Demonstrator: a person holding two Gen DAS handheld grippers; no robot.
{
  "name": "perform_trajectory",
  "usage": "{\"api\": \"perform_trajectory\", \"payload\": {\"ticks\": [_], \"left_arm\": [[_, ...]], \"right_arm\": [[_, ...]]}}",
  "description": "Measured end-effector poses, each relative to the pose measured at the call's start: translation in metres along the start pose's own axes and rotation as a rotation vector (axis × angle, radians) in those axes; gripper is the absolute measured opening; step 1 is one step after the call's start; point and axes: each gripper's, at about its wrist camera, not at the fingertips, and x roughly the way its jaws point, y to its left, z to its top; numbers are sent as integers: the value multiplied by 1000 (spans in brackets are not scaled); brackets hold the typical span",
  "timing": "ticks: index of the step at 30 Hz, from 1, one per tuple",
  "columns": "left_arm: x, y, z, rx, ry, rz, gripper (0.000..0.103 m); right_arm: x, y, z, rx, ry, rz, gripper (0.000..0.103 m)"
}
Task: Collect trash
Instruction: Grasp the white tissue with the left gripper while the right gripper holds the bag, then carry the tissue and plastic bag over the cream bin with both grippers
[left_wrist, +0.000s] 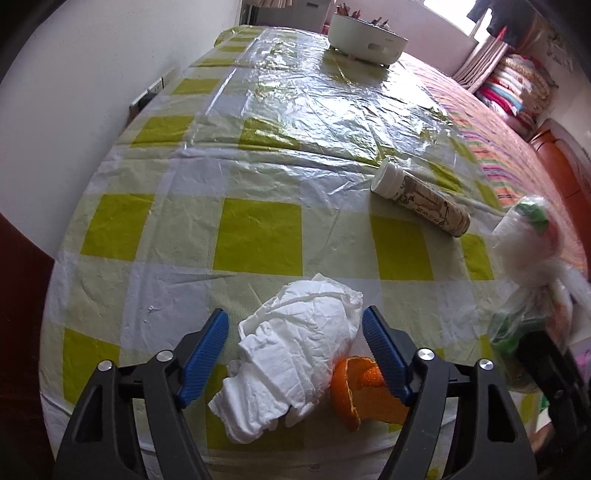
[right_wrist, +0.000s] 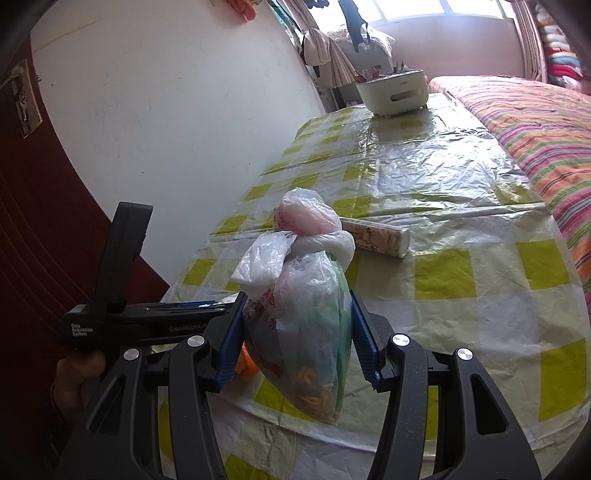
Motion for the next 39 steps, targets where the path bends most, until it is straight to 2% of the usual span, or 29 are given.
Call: {"api": "perform_trajectory", "payload": {"ticks": [3,5,8,17,30,39], "left_arm": [[-1,-5,-2,18,-17,49,49],[-1,-4,-2,18,-21,49,33],[-2,-2,-2,-1,-31,27,25],[-31,-8,0,-19,-157,12,23],[-47,-35,-7,26,-232,23,23],[-52,-69,-14,95,-254,19,23]], "right_arm": [[-3,-7,0,13,-5,-5,52],[-7,-11,2,20,-14,-11,52],[-13,-13,5,25,-34,-17,52],[-35,-24,8,31,-85,-48,52],[-66,-49,5,30,-129,-125,52],[-95,-79,-2,76,-171,-180,52]]}}
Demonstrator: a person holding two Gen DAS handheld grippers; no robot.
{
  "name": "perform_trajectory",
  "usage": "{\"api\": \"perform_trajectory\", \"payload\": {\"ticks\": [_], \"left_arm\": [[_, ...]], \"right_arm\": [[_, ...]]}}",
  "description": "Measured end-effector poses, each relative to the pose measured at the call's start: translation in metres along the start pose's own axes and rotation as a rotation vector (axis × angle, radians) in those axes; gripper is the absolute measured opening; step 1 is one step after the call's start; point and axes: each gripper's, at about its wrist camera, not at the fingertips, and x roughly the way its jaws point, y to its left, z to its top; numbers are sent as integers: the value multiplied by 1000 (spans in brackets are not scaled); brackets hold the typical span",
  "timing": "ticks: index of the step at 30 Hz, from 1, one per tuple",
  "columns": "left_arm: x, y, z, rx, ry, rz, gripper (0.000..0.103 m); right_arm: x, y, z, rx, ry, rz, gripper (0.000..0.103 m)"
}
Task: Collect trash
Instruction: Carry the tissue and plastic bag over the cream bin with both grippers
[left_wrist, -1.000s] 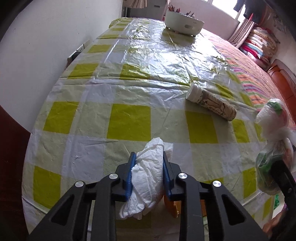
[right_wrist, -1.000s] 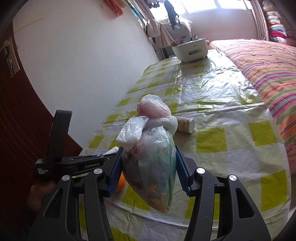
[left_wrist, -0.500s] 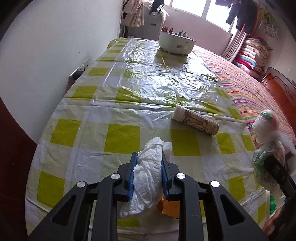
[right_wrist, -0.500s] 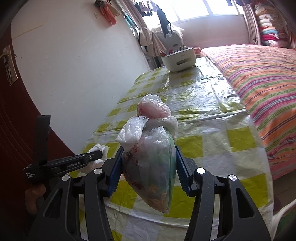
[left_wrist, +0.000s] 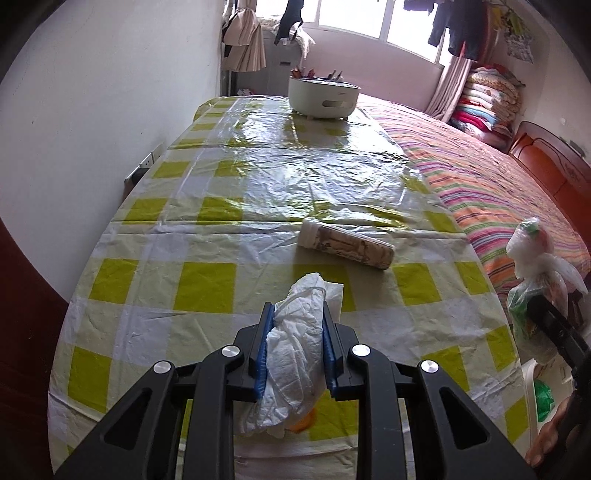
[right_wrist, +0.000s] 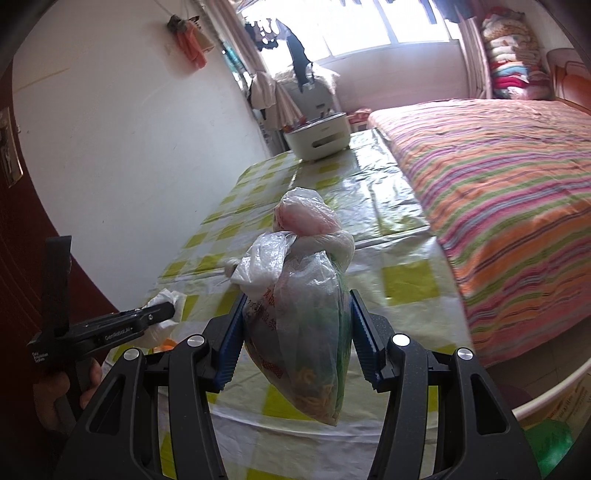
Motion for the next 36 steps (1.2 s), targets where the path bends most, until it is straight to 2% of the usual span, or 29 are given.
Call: {"api": "perform_trajectory", "payload": {"ticks": [9,17,28,32,36], "left_arm": [[-9,-35,-5,45,-20,-45,23],[-16,-68,-11,98,-41,-108,23],[-20,-121,-21,163,-19,-197,23],[-23,-143,-27,195,-10,-246,23],[-28,-164,-34,232,-13,-287,23]], "right_arm": [[-28,-35,0,51,-53,-67,52],[-67,-78,-11,154,-114,-132,52],[-127,-129,-44,251,-215,-320,52],[-153,-132,-58,267,-269,-378,52],[-160,-134,-70,277,-276,-411,52]]}}
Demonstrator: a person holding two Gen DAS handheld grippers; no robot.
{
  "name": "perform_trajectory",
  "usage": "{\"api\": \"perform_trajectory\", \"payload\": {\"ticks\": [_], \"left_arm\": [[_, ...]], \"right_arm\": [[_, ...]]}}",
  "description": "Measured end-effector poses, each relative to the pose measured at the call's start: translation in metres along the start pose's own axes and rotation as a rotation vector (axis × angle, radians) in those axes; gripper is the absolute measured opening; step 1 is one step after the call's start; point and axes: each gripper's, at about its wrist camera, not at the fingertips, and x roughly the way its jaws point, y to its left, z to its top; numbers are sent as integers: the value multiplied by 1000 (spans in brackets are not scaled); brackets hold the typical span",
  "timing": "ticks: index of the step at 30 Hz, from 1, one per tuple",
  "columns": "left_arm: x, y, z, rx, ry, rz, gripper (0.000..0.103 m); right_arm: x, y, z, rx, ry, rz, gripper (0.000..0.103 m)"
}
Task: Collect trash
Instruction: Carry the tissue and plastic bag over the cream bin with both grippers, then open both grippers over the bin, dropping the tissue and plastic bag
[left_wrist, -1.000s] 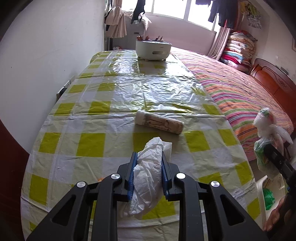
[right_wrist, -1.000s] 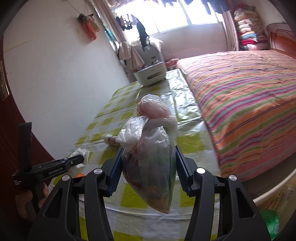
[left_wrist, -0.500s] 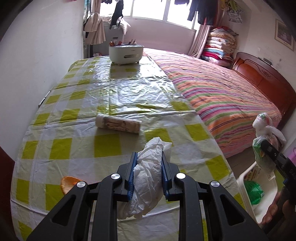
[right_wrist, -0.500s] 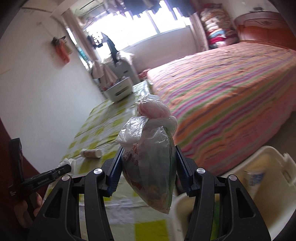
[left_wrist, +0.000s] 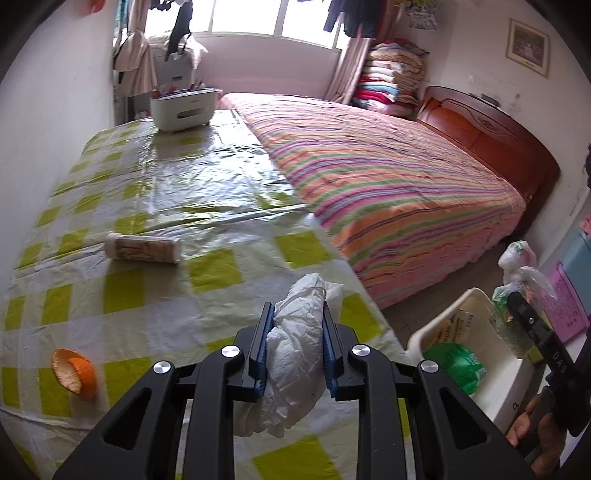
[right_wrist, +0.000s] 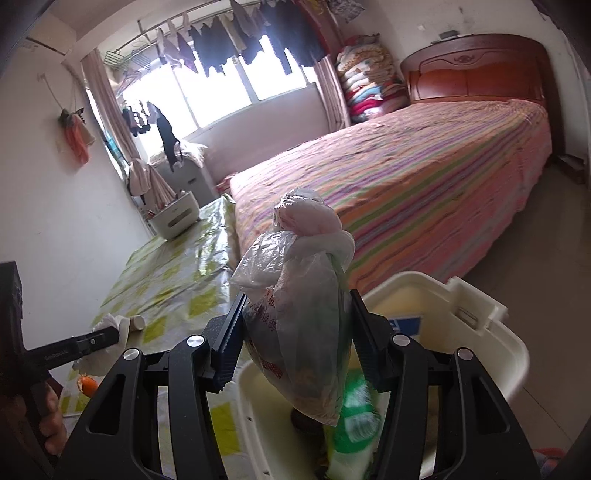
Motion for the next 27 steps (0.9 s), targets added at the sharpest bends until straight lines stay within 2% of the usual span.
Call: {"api": "perform_trajectory", "payload": {"ticks": [11,17,23,27], "left_arm": [[2,-67,-6,89,15,-141,23],[8,-105,-14,164,33,-201,23],[15,-122,-19,196,56,-224,23],[16,-129,-22,212,63,-241,23]], "right_arm": [[-5,-12,-9,41,-27,-80,54],[-7,-16,-15,66,-30,-92,54],[-14,-13,-9,85,-70,-94,72],[-30,-15,-3,110,-136,-77,74]]}}
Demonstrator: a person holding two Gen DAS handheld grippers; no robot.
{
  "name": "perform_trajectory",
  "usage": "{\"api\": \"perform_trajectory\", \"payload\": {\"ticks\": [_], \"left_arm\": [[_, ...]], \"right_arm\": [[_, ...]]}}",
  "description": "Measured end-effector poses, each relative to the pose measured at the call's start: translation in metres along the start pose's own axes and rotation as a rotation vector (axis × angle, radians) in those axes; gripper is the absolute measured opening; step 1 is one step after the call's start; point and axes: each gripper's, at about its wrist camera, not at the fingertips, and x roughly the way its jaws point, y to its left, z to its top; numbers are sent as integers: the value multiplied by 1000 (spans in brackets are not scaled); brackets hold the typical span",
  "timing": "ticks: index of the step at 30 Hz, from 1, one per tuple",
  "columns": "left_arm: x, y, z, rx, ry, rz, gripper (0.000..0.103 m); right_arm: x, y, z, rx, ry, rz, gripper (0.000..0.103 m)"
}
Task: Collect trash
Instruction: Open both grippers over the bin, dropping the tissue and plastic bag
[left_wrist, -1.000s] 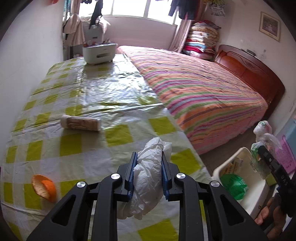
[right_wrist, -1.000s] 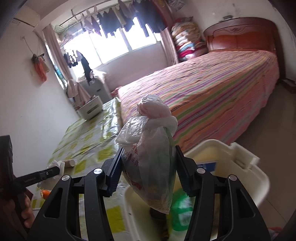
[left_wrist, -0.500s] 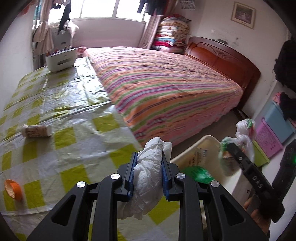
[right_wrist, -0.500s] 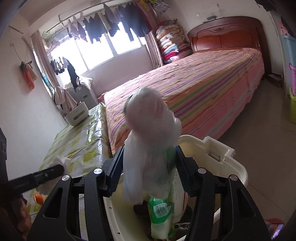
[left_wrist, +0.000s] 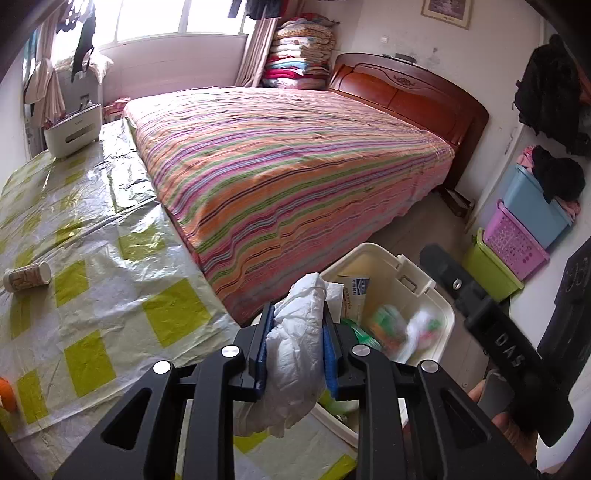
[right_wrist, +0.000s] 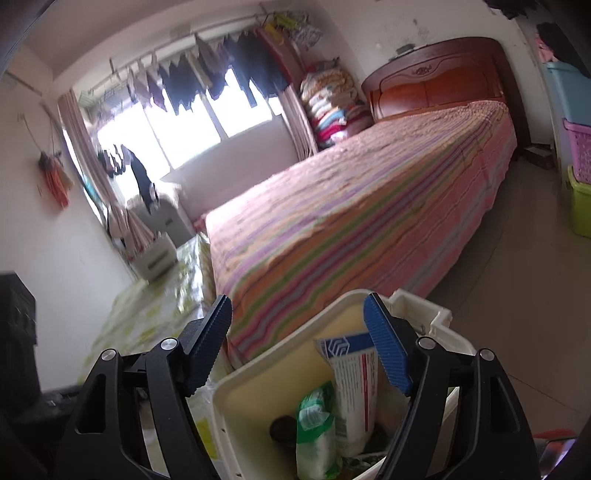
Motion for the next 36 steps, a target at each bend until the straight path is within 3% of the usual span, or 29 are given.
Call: {"api": "perform_trajectory", "payload": {"ticks": [6,18,21,23,26,36], "left_arm": [[9,-16,-5,41,28,-29,23],[22,-42,-11,122,41,-42,27],[22,-45,-12,133,41,-29,45],[19,-47,-13,137,21,-26,64],[10,-48,-12,155,-16,-17,72],[-13,-11,-7,80,-61,29,73]], "right_arm": [[-21,-21,11,83,-90,11,77],[-14,-21,-1,91,-92,28,77],[-16,-24,1,98,-100,29,77],[-16,-26,0,102,-99,29,78],[-15,-26,0,104,-97,29,79],[-2,-17,-4,79,-57,66,82]]}}
